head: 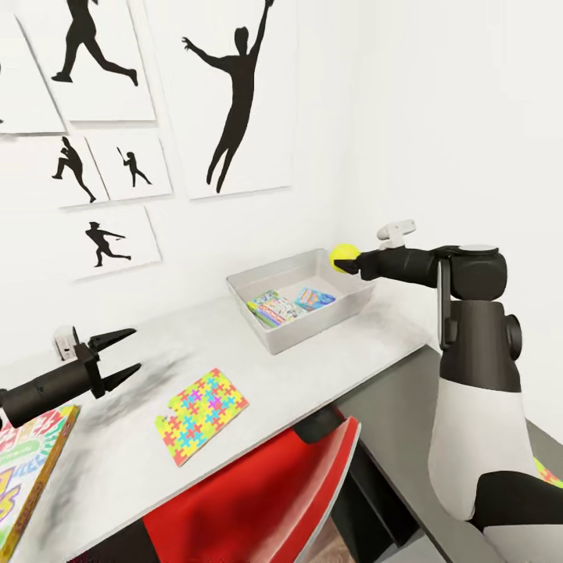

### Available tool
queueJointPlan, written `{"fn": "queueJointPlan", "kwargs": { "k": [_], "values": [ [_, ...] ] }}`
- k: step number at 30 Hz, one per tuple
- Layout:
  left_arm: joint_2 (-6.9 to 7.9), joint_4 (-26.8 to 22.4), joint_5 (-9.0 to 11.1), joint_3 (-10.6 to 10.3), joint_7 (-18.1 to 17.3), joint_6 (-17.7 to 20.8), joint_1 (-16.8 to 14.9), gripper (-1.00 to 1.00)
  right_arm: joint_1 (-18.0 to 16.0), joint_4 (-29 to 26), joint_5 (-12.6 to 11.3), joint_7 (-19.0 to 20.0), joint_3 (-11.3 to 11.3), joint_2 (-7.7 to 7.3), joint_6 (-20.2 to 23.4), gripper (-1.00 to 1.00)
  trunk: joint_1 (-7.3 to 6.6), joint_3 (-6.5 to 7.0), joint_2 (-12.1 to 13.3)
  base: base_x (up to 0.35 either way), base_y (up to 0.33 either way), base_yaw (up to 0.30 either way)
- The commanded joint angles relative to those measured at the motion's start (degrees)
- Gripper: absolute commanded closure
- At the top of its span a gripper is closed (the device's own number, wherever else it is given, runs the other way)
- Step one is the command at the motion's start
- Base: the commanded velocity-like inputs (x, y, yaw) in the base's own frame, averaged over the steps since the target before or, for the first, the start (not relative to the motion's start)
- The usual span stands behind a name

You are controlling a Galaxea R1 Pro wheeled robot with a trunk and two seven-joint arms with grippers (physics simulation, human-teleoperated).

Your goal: Put all the toys in the child's room - the three board games (two on the bed and one on the table), the two jigsaw puzzles on the table, and the tennis ball on the table - inside the toy box on the table in the child's room.

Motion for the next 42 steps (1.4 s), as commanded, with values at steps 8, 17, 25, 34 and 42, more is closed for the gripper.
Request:
{"fn": "queueJointPlan", "kwargs": {
  "k": [8,17,25,34,42],
  "values": [
    [-0.08,0.02,0.19,-0.19,0.62,0.12,-0.18,-1.0,-0.63,-0.05,0.34,0.41,-0.13,-0.11,0.4,1.0,-1.76,1.39,3.19,0.0,0.0,0.295],
    [-0.74,-0.09,0.54,-3.56,8.04,-0.56,-7.98,-1.0,-3.95,2.8,0.62,-3.12,-0.22,-0.38,0.4,1.0,-3.74,3.0,6.8,0.0,0.0,0.297],
    [-4.99,-0.13,0.69,-7.21,21.58,-3.8,-12.67,-1.0,-3.89,3.95,0.06,-7.45,-0.35,-0.62,0.4,1.0,-5.5,4.44,10.01,0.0,0.0,0.203],
    [-5.8,-0.07,0.84,-7.7,28.25,-4.68,-13.44,-1.0,-3.53,3.69,-0.3,-7.58,-0.83,-0.68,-0.84,1.0,-7.47,6.05,13.62,0.0,0.0,0.022],
    [-5.81,-0.06,0.31,-7.69,29.31,-4.79,-13.55,-1.0,-3.5,4.05,-0.15,-7.82,-1.98,-0.8,-1.05,1.0,-9.23,7.49,16.83,0.0,0.0,0.0]
  ]
}}
